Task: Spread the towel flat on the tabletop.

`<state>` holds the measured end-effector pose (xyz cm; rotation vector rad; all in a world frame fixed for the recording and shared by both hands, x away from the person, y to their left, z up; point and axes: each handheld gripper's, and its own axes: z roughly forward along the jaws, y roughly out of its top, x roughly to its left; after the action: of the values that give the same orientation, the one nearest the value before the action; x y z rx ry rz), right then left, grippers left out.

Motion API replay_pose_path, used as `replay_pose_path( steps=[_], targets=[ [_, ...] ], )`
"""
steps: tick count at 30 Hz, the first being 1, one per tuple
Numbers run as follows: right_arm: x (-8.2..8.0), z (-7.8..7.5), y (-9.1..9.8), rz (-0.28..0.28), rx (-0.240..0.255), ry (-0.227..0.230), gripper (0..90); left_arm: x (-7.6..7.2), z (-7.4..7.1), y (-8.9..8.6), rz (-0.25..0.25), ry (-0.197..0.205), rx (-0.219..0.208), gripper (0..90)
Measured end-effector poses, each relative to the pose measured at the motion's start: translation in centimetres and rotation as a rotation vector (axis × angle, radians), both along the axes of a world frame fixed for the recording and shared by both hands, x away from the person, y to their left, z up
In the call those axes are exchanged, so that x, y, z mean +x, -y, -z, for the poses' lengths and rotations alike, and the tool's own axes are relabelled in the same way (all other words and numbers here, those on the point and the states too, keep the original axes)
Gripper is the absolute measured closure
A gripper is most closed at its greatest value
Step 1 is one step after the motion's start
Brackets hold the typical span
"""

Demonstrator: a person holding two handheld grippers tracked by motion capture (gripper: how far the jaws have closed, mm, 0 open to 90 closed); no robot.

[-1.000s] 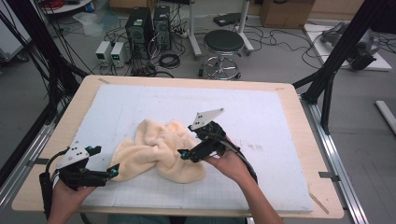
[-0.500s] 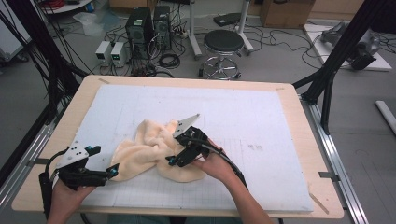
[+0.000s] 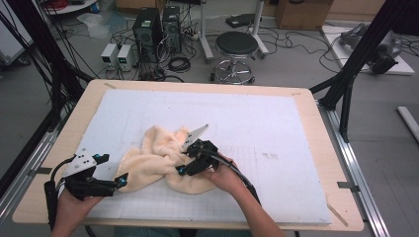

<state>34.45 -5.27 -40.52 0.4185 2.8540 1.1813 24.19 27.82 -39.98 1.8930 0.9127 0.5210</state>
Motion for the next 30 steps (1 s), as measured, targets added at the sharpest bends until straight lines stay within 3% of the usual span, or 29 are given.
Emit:
replay_pose_path(
  steps=[7,10,11,18,22,29,30],
  targets=[
    [0.2,0.1,0.6,-0.005,0.034,-0.030,67.4,0.2,-0.3,0.9,0.033,0.008,0.000,7.4],
    [0.4,-0.3,1.1,-0.014,0.047,-0.026,73.9,0.4,-0.5,1.2,0.043,0.015,0.000,7.9],
    [0.5,-0.8,1.7,-0.015,0.074,-0.026,76.4,0.4,-0.6,1.3,0.044,0.016,-0.003,8.0],
    [0.5,-2.8,4.2,0.003,0.093,0.003,77.9,0.8,-1.4,2.4,0.075,0.022,-0.014,8.2],
    [0.2,-4.8,6.4,0.011,0.080,0.039,79.0,1.0,-2.1,3.3,0.100,0.034,-0.014,8.2],
    [-1.1,-8.9,11.7,0.074,0.074,0.102,79.1,1.7,-3.2,5.6,0.156,0.045,-0.024,8.3],
    [-1.1,-8.9,11.7,0.074,0.074,0.102,79.1,1.8,-3.3,6.1,0.164,0.049,-0.025,8.3]
  ],
)
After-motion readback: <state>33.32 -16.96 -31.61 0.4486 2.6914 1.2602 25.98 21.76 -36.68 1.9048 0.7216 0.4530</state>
